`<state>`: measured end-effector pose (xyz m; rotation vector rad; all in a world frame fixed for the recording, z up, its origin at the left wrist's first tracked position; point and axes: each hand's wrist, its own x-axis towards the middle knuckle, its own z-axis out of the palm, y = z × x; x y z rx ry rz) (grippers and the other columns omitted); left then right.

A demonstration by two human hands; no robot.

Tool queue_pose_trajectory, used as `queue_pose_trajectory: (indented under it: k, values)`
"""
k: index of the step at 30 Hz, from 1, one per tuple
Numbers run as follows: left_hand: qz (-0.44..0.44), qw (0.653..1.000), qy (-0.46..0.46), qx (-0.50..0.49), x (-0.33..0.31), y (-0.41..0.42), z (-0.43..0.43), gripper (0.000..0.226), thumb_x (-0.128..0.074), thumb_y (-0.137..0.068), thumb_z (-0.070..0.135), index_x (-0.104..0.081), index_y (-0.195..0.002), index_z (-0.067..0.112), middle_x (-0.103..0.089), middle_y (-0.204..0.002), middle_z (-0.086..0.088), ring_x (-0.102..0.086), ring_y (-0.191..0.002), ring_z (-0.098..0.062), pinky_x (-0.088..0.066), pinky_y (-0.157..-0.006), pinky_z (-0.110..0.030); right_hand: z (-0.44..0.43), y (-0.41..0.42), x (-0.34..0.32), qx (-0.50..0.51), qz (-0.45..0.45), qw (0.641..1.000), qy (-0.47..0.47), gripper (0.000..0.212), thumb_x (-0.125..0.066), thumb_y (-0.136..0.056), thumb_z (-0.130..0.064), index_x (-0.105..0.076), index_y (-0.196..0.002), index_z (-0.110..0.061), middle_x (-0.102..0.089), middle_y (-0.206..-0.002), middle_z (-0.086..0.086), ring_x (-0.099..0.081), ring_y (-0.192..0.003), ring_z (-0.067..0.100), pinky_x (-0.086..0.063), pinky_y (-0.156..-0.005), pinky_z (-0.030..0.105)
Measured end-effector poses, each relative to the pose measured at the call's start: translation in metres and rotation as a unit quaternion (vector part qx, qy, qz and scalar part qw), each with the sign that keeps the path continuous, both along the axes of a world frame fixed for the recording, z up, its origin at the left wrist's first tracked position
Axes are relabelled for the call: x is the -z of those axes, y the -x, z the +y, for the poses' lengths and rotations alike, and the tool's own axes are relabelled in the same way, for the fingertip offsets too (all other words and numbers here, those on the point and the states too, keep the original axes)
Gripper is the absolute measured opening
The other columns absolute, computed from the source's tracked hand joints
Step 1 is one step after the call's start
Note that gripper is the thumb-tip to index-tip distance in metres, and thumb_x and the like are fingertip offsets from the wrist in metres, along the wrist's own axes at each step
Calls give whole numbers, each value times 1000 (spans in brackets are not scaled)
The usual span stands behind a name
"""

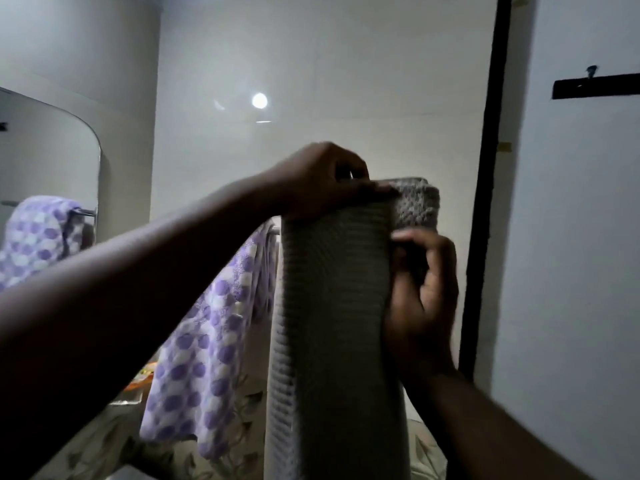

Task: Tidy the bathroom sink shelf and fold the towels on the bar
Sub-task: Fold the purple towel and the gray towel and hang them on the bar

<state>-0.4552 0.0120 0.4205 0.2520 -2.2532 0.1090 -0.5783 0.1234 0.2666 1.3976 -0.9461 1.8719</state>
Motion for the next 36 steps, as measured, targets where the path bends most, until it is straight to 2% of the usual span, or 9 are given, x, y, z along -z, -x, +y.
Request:
queue_pose_trajectory:
  k: [6, 12, 16, 18, 21, 25, 28, 32, 36]
  values:
    - [279, 933, 223, -48, -19, 0, -55, 17, -56, -91, 30, -70, -94, 21, -68, -94, 1, -65, -87, -24, -50, -80, -41, -104, 5, -106, 38, -122, 992, -16, 16, -49, -101, -9, -63, -106, -13, -59, -103, 2, -48, -91, 3, -35, -78, 10]
    - [61, 974, 138, -167, 64, 43, -112, 35, -37, -103, 45, -60, -124, 27, -61, -131, -2, -55, -124, -28, -41, -102, -41, -168, 52, -136, 185, -148, 940, -245, 17, -48, -103, -20, -58, -115, -16, -55, -122, 14, -57, -109, 37, -45, -88, 40]
    - [36, 973, 140, -180, 85, 54, -139, 45, -26, -104, 50, -63, -116, 28, -67, -121, -1, -59, -118, -25, -36, -108, -40, -168, 51, -116, 470, 40, 856, -214, 16, -63, -89, -35, -63, -101, -24, -49, -124, 12, -51, -112, 38, -49, -89, 47]
    - [25, 974, 133, -181, 82, 54, -145, 50, -22, -100, 51, -66, -106, 27, -71, -111, -2, -61, -113, -27, -34, -108, -42, -164, 43, -114, 516, 171, 821, -178, 18, -58, -90, -34, -68, -98, -21, -58, -117, 11, -54, -108, 36, -42, -89, 46]
    - [7, 978, 110, -179, 73, 51, -154, 59, -15, -94, 50, -68, -99, 26, -74, -106, -3, -57, -115, -29, -25, -112, -49, -155, 40, -107, 375, 216, 826, -362, 48, -31, -104, -53, -72, -99, -28, -73, -106, 5, -64, -104, 32, -45, -88, 40]
    - [-52, 988, 55, -136, 56, 48, -166, 53, -9, -83, 49, -53, -89, 21, -70, -112, -19, -60, -114, -37, -35, -103, -45, -155, 37, -115, 337, 185, 783, -489, 103, 11, -72, -93, -68, -107, -37, -73, -118, 4, -63, -116, 30, -44, -101, 47]
    - [-82, 991, -29, -105, 48, 47, -175, 55, -27, -98, 42, -65, -112, 5, -65, -128, -27, -61, -114, -41, -42, -86, -40, -169, 27, -130, 295, 143, 745, -581, 127, 15, -54, -101, -64, -132, -39, -61, -142, 9, -56, -130, 31, -41, -100, 42]
    - [-73, 991, -7, -108, 54, 49, -177, 64, -24, -90, 47, -65, -122, 10, -65, -128, -26, -62, -113, -41, -41, -81, -39, -186, 34, -140, 59, -32, 670, -739, 119, -23, -58, -105, -45, -150, -33, -39, -160, 12, -44, -140, 43, -34, -113, 65]
    - [-56, 992, 8, -112, 54, 48, -176, 51, -25, -85, 40, -61, -103, 9, -65, -123, -26, -61, -102, -37, -43, -79, -38, -200, 45, -149, 10, -25, 682, -731, 90, -27, -79, -93, -50, -147, -38, -56, -149, 5, -55, -135, 29, -34, -119, 48]
